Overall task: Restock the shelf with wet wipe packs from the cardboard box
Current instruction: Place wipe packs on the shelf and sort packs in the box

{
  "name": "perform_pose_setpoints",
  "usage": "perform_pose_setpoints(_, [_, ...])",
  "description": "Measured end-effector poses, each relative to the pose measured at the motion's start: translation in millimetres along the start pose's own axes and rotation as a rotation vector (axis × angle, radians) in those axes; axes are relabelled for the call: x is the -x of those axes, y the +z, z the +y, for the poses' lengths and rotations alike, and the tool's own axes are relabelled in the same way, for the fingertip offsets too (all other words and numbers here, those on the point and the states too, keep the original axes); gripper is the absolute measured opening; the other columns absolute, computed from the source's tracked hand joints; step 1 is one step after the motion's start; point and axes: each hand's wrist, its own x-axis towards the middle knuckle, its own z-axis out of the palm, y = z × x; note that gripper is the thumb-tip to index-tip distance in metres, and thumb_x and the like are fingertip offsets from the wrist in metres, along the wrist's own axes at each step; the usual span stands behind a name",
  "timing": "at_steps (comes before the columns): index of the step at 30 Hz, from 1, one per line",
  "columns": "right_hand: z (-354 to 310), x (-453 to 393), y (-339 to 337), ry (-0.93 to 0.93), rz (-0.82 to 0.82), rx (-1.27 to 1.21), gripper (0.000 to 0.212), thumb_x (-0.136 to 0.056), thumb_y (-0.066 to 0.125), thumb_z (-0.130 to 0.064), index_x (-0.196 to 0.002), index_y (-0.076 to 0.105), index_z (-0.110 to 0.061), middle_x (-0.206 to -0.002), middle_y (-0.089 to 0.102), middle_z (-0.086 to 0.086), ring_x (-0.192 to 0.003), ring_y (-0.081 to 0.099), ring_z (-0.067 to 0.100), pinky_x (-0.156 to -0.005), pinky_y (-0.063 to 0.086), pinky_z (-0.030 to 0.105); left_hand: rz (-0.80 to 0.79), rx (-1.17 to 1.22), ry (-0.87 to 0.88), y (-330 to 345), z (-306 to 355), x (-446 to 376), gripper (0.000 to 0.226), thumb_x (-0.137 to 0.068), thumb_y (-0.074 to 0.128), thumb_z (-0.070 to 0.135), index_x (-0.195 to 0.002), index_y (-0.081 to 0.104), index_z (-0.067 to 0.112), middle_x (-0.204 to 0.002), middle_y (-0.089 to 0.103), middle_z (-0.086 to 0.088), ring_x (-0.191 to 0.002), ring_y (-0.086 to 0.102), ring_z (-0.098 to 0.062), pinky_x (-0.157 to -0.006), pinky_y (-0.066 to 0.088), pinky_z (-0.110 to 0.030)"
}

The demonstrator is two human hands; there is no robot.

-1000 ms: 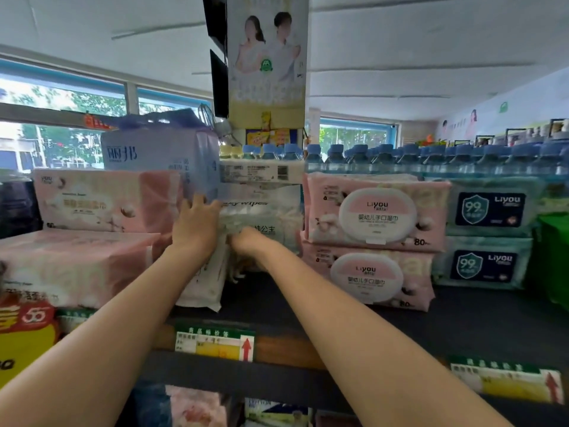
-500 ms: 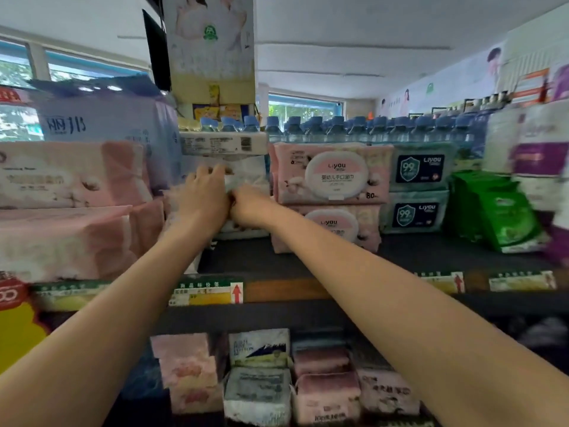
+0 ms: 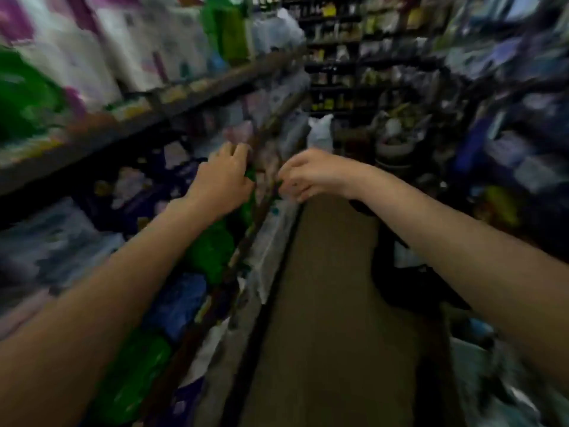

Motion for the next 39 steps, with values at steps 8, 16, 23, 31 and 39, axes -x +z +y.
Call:
perform_pose_setpoints(8, [306.7,216.3,-127.8,0.766,0.518,-0.147,0.016,-0.095,0.044,-0.006,-0.084,0.054,-0.003,-0.074,0.051,0.016,-0.044,0.055,0.012,-0.04,0.045,0.016,-0.653,0.113,0.561,197.2,248.3,5.2,0.048,-0.088,0.049,0.014,-0.135,0.037,0.011,-0.133,0.04,-0.015,-0.12,0.047,-0.036,-0.1,0.039,-0.045])
perform_pose_setpoints(16, [495.9,300.0,-86.1,0.998,0.07,0.094,0.02,-0.086,0.065,-0.028,-0.089,0.053,-0.013,-0.078,0.052,0.006,-0.074,0.052,0.021,-0.068,0.044,0.03,-1.004,0.096,0.699,348.4,373.1,75.3,0.047,-0.09,0.046,0.015,-0.136,0.035,0.011,-0.133,0.041,-0.014,-0.12,0.047,-0.035,-0.096,0.039,-0.041])
perform_pose_setpoints(23, [563.4,289.9,-5.5,1.036,-0.066,0.125,0.11,-0.063,0.08,-0.044,-0.143,0.015,-0.006,-0.141,0.033,0.019,-0.124,0.044,0.034,-0.097,0.044,0.04,-1.199,0.047,0.557,413.1,399.5,124.6,0.05,-0.092,0.046,0.007,-0.139,0.029,0.003,-0.139,0.036,-0.019,-0.124,0.043,-0.032,-0.093,0.033,-0.031])
perform_pose_setpoints(31, [534.0,260.3,-54.6,0.941,-0.005,0.145,0.111,-0.059,0.078,-0.052,-0.142,0.02,-0.006,-0.139,0.042,0.01,-0.121,0.047,0.028,-0.097,0.046,0.038,-1.235,0.194,0.337,394.5,370.1,96.8,0.073,-0.087,0.06,0.015,-0.146,0.016,0.008,-0.149,0.028,-0.015,-0.131,0.04,-0.031,-0.102,0.035,-0.033])
perform_pose_setpoints(39, [315.8,150.0,-142.9,0.328,0.074,-0.036,0.034,-0.07,0.08,-0.023,-0.097,0.06,-0.021,-0.094,0.07,-0.005,-0.084,0.068,0.011,-0.069,0.055,0.017,-0.809,0.9,-0.204,242.7,258.5,0.2,0.085,-0.074,0.076,0.024,-0.143,0.027,0.018,-0.137,0.044,0.0,-0.125,0.046,-0.018,-0.092,0.045,-0.023])
